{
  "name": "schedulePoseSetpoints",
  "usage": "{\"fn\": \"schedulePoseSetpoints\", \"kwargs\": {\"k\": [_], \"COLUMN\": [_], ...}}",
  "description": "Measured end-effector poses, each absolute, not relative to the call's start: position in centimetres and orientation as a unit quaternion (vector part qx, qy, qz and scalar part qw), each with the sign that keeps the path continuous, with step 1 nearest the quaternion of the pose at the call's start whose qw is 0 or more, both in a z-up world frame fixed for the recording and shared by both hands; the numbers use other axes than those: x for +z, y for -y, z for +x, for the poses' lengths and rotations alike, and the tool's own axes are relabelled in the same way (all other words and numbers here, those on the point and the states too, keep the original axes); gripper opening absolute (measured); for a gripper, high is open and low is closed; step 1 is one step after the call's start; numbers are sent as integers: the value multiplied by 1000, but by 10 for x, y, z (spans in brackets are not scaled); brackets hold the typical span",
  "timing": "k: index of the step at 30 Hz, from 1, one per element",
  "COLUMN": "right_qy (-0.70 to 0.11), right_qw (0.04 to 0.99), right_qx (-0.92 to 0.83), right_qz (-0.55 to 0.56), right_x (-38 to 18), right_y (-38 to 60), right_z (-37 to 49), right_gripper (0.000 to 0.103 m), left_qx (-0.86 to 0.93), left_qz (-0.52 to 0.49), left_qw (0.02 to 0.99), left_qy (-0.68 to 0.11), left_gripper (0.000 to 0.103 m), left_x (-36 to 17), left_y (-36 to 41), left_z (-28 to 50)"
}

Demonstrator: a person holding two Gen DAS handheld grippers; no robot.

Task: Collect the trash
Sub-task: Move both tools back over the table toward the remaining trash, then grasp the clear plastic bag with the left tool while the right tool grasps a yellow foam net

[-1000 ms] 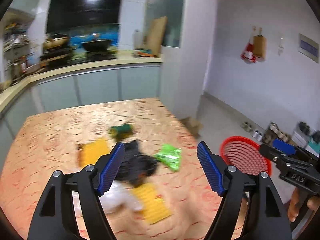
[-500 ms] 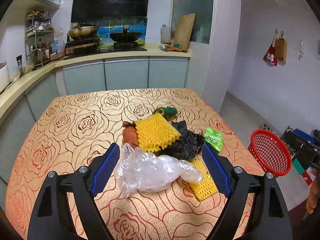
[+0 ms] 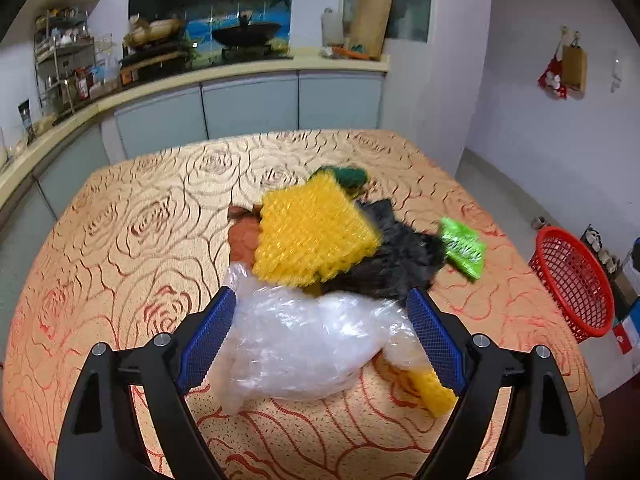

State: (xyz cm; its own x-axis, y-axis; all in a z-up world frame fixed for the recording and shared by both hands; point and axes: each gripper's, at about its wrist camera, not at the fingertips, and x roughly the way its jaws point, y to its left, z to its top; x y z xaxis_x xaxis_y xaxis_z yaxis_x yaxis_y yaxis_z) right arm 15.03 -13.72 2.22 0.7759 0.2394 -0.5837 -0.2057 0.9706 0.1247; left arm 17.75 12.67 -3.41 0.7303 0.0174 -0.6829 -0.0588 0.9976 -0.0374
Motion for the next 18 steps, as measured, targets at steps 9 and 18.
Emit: {"fn": "schedulePoseSetpoints", "kwargs": {"k": [9, 18], "right_qy": [-324, -338], "right_qw": [936, 928], "right_qx": [135, 154], "right_qz": [22, 14], "right_x": [16, 8], "right_y": [122, 103], "right_z": [155, 157], "right_gripper": [70, 70], "left_qx": [22, 9], "left_qz": [-35, -31], "left_qw": [922, 928], "left_qy": [-385, -372], "left_gripper": [60, 30], "left_x": [-48, -47], "left_y": [-141, -149], "left_z": [171, 158]}}
